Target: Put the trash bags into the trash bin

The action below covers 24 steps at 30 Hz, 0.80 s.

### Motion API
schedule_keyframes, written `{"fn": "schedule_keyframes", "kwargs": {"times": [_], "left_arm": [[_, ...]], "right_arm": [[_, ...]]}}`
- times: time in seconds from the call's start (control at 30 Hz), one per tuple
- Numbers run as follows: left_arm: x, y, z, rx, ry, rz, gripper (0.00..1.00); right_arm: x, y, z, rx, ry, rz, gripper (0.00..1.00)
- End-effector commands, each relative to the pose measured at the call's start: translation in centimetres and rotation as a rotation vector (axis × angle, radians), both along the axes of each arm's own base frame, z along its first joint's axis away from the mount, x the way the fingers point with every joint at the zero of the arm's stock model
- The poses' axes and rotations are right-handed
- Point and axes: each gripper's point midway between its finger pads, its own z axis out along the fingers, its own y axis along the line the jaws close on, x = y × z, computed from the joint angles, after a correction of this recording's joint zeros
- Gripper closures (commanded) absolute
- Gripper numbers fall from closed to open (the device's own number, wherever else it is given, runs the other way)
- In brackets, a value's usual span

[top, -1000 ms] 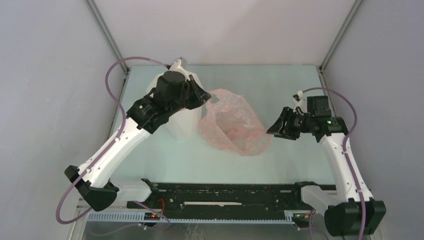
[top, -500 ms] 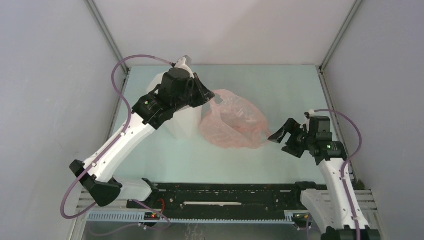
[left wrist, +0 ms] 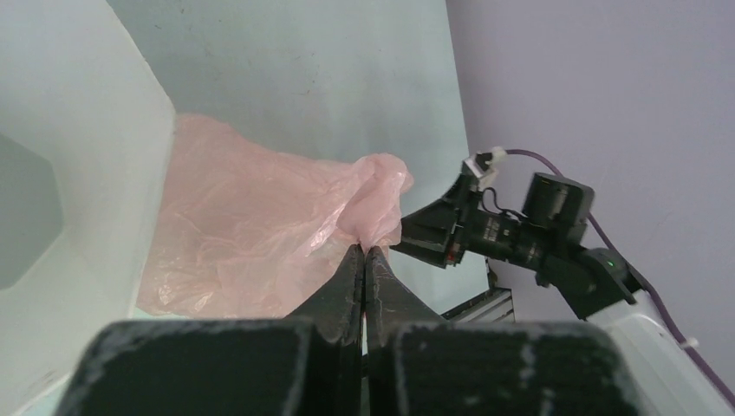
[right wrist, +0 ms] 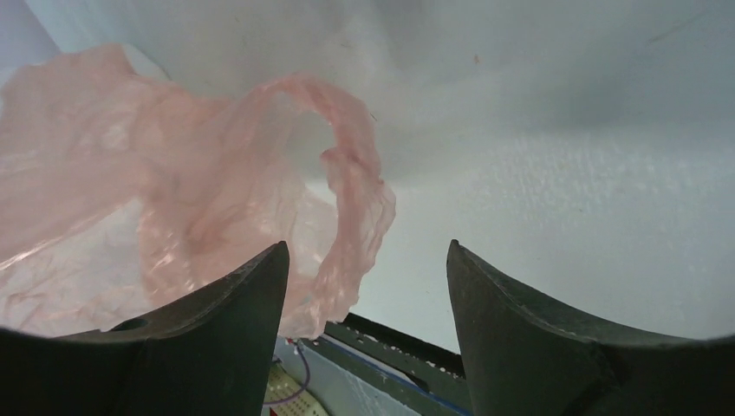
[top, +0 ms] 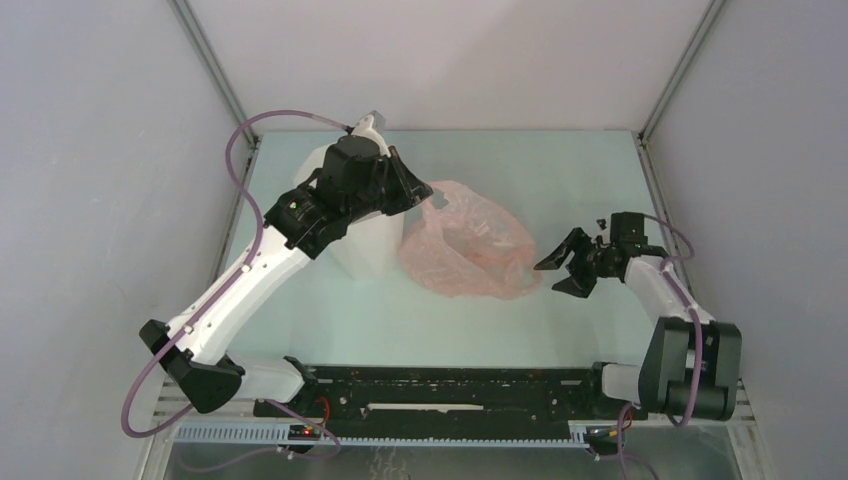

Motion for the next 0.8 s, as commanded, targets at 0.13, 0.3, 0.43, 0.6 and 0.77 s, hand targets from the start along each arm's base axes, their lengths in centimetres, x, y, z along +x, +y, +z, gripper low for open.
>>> {"fn": "schedule_keyframes", "kwargs": {"times": [0.13,0.3,0.43,0.6,0.77], "left_arm": [[0.5,-0.8,1.3,-0.049,-0.029,-0.016,1.0],[1.4,-0.7,0.4,-0.008,-0.048,-0.001,1.0],[6.2,-0.6,-1.2,-0.003,0.016,0.077,1.0],[5.3,-1.5,19.5,-0.14,-0.396,0.013,1.0],[0.8,-0.2,23.0,-0.183,-0.543,0.02,1.0]], "right_arm": [[1.5,3.4,-3.0,0.009,-0.01,0.101,0.24],[4.6,1.7,-3.1,-0.104,-0.063,0.048,0.93],[9.6,-2.3,9.5,-0.234,-0.292,-0.059,1.0],[6.2,-2.8,37.3,-0.24,-0.914,-0.089,1.0],[-2.9,1.7,46.7,-0.316,-1.394,0.032,1.0]]}}
